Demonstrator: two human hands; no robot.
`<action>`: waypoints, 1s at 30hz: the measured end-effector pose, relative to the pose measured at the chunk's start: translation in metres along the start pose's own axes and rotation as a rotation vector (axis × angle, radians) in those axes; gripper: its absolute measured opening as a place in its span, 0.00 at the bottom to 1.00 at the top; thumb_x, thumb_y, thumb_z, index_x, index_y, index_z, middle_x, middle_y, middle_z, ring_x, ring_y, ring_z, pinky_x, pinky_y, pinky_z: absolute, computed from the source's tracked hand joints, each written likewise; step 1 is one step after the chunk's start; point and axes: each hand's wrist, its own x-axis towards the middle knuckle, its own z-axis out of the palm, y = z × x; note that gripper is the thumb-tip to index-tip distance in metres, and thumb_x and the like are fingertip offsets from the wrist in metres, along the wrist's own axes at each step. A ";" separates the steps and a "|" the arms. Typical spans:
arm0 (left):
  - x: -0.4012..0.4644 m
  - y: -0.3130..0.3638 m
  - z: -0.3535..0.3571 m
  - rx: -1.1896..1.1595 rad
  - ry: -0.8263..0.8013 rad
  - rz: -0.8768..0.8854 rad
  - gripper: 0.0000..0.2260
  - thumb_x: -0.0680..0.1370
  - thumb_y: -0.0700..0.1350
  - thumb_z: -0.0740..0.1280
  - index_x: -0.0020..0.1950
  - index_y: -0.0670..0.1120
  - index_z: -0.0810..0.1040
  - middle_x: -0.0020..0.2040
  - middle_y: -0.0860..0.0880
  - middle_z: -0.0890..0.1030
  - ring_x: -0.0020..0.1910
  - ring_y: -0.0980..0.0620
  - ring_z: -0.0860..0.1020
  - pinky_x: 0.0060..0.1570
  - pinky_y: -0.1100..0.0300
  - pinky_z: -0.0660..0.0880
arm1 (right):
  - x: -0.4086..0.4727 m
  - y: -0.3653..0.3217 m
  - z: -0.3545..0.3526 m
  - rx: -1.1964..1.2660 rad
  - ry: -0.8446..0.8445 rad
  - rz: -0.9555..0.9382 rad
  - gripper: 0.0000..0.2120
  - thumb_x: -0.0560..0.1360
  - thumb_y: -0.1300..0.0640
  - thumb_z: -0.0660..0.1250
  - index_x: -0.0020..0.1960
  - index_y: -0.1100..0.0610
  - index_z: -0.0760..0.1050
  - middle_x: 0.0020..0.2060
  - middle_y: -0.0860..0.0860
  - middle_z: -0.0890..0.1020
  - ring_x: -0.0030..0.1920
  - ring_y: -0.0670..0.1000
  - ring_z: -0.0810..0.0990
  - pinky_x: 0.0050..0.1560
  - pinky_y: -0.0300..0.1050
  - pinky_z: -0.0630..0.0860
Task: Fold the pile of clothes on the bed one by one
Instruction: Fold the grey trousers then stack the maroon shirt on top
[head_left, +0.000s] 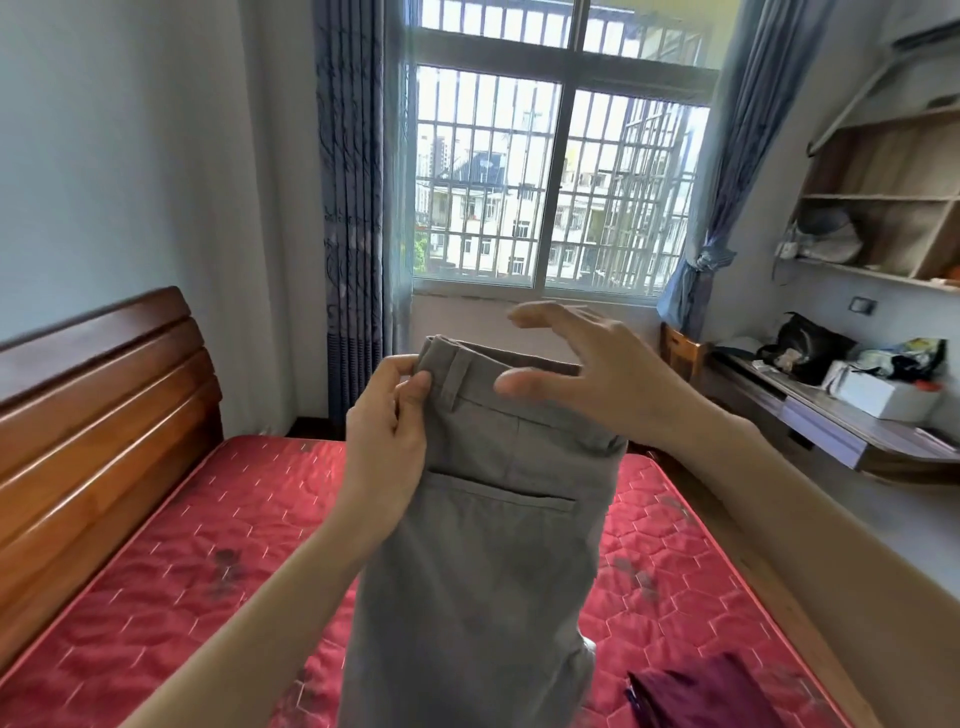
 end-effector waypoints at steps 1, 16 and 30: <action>0.002 0.004 0.005 0.004 -0.014 0.021 0.07 0.82 0.40 0.59 0.51 0.40 0.76 0.39 0.50 0.79 0.37 0.54 0.75 0.39 0.53 0.72 | 0.008 -0.004 0.004 -0.035 -0.079 0.002 0.37 0.64 0.27 0.67 0.67 0.45 0.69 0.62 0.42 0.77 0.59 0.41 0.73 0.59 0.41 0.68; -0.004 -0.055 -0.016 -0.012 -0.292 -0.066 0.13 0.75 0.43 0.72 0.51 0.59 0.75 0.45 0.58 0.81 0.39 0.56 0.80 0.38 0.64 0.76 | 0.072 0.014 -0.029 -0.010 0.172 0.043 0.17 0.67 0.44 0.75 0.42 0.58 0.78 0.37 0.52 0.82 0.43 0.52 0.79 0.51 0.55 0.75; -0.072 -0.121 -0.012 0.183 -0.411 -0.354 0.07 0.77 0.40 0.69 0.46 0.36 0.82 0.41 0.40 0.83 0.39 0.42 0.80 0.44 0.43 0.76 | 0.083 0.025 -0.035 -0.062 0.225 0.158 0.18 0.68 0.45 0.75 0.46 0.60 0.79 0.42 0.57 0.82 0.47 0.56 0.80 0.52 0.56 0.75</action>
